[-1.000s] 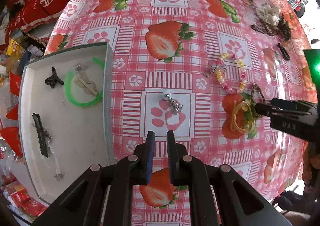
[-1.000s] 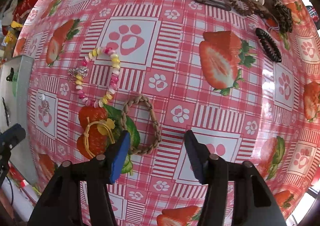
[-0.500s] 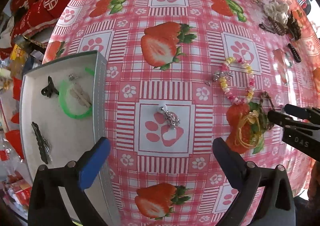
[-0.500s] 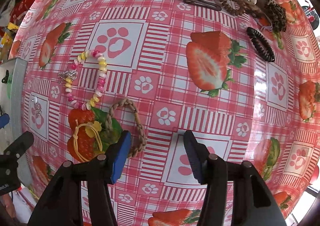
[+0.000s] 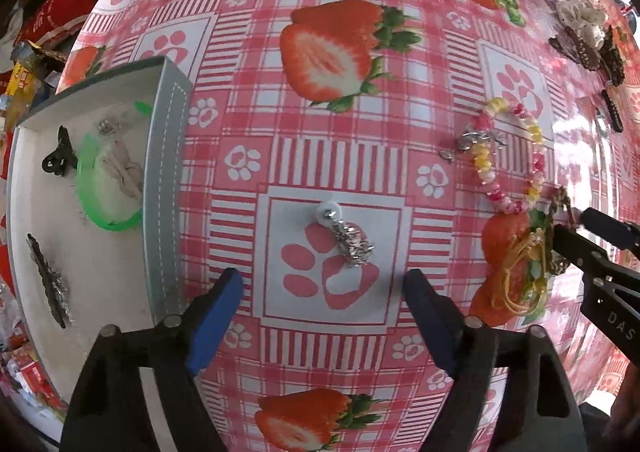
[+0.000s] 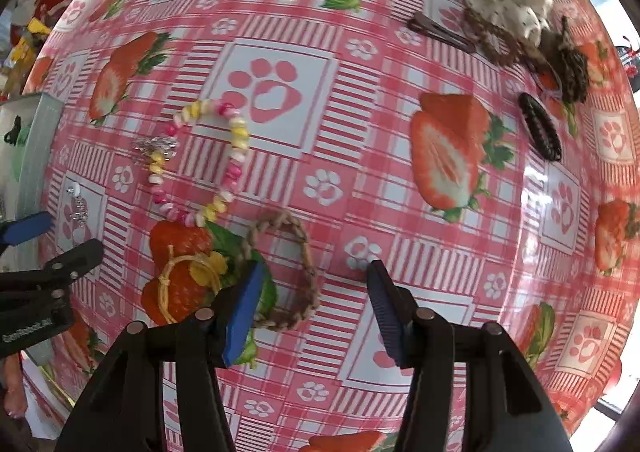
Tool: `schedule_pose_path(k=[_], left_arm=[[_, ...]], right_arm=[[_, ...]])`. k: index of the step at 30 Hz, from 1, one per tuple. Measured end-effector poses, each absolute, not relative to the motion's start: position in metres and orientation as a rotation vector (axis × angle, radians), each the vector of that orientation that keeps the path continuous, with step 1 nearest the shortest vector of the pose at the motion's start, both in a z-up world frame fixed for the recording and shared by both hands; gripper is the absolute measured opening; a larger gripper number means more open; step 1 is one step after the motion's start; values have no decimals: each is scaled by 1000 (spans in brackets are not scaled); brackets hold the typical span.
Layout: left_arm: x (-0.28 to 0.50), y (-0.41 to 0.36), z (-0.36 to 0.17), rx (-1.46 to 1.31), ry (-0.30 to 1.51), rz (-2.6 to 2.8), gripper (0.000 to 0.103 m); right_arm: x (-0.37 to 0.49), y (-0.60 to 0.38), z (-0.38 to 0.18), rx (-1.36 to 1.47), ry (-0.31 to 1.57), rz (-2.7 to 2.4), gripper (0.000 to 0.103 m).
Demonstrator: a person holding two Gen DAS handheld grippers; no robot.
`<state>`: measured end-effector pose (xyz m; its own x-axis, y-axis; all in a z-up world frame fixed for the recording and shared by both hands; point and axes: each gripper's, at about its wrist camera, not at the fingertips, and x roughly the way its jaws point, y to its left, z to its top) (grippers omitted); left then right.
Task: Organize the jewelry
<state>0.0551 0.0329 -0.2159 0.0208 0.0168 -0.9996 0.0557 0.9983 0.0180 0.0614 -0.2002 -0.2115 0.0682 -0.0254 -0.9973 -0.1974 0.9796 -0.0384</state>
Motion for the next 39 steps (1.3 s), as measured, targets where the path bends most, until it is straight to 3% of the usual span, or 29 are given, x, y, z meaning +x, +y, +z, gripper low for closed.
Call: schedule_pose_path(k=[1, 2, 3, 4, 5, 20, 30, 39], left_arm=[[53, 32, -215, 63, 1542, -38, 70], [51, 28, -211, 73, 1532, -48, 53], [50, 24, -209, 86, 1522, -63, 41], [48, 18, -209, 97, 1522, -73, 14], [49, 13, -207, 109, 1527, -78, 5], [45, 18, -139, 4, 1429, -158, 5], [20, 73, -109, -48, 1378, -144, 5], [-8, 127, -91, -118, 1357, -61, 5]], right_arm=[[62, -198, -211, -179, 1501, 139, 47], [61, -197, -210, -183, 1500, 144, 35], [61, -195, -209, -188, 1496, 153, 14], [61, -193, -208, -193, 1498, 158, 5], [61, -192, -208, -195, 1500, 157, 6], [52, -201, -161, -9, 1437, 179, 6], [48, -204, -135, 54, 1393, 228, 6], [46, -131, -108, 24, 1360, 389, 6]])
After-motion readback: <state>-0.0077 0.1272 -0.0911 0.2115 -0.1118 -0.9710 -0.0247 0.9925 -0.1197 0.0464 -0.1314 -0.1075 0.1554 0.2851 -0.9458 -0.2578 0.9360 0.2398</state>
